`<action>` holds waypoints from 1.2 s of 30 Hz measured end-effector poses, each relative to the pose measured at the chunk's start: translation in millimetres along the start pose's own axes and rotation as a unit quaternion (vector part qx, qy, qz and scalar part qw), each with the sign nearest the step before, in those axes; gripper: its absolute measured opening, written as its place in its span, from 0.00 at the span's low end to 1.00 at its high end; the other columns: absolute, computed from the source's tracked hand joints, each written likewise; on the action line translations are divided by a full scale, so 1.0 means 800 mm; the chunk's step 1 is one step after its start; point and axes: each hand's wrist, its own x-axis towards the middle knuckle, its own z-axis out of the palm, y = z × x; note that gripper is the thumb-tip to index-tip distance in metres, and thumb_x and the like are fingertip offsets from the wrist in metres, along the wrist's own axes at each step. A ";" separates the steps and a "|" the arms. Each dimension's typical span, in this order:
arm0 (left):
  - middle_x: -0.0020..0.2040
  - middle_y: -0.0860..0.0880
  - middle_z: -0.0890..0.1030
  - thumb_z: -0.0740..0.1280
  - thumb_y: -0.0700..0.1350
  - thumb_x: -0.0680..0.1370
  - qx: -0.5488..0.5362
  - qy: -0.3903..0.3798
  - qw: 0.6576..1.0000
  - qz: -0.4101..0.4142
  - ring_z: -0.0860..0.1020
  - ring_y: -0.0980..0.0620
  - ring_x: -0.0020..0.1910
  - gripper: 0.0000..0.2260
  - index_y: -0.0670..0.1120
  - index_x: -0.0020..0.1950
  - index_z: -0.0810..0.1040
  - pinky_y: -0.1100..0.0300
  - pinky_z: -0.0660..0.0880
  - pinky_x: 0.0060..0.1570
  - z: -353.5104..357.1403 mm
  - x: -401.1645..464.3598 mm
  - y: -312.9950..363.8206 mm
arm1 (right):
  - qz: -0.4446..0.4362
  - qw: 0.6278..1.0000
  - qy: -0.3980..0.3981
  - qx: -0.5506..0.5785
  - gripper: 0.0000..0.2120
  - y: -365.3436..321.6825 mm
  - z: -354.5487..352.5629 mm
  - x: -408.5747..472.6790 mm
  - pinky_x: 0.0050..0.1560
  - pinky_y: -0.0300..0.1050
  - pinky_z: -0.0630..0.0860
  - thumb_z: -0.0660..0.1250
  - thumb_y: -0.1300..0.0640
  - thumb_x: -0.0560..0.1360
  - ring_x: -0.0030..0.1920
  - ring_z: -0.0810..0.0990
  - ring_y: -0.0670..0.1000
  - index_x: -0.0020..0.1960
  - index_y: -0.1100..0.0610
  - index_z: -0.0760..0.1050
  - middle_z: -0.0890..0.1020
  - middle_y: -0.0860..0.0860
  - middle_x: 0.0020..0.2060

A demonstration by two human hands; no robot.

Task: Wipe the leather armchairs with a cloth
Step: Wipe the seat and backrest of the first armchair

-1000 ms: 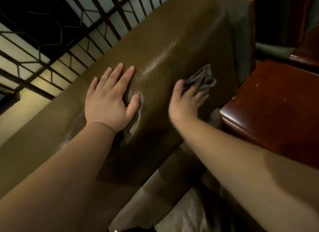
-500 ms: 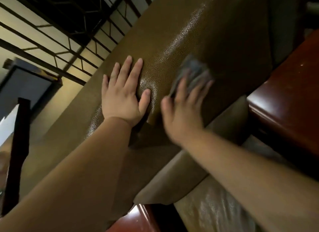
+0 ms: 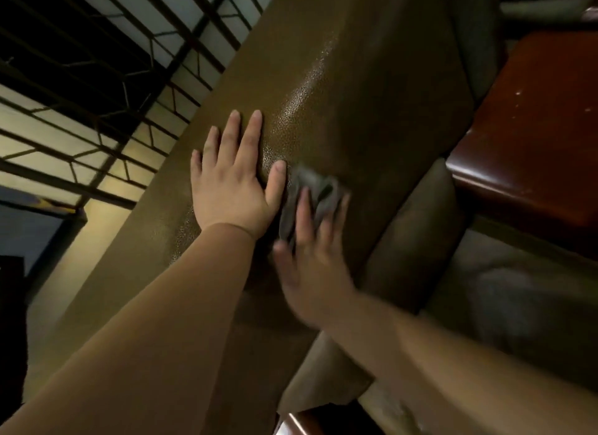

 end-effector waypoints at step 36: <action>0.86 0.48 0.58 0.59 0.67 0.78 0.022 0.020 0.997 0.078 0.57 0.40 0.84 0.37 0.56 0.86 0.56 0.36 0.56 0.80 0.006 -0.005 0.002 | 0.359 0.933 -0.008 0.016 0.35 0.198 -0.044 0.052 0.80 0.69 0.45 0.46 0.33 0.83 0.81 0.35 0.67 0.84 0.44 0.37 0.38 0.60 0.83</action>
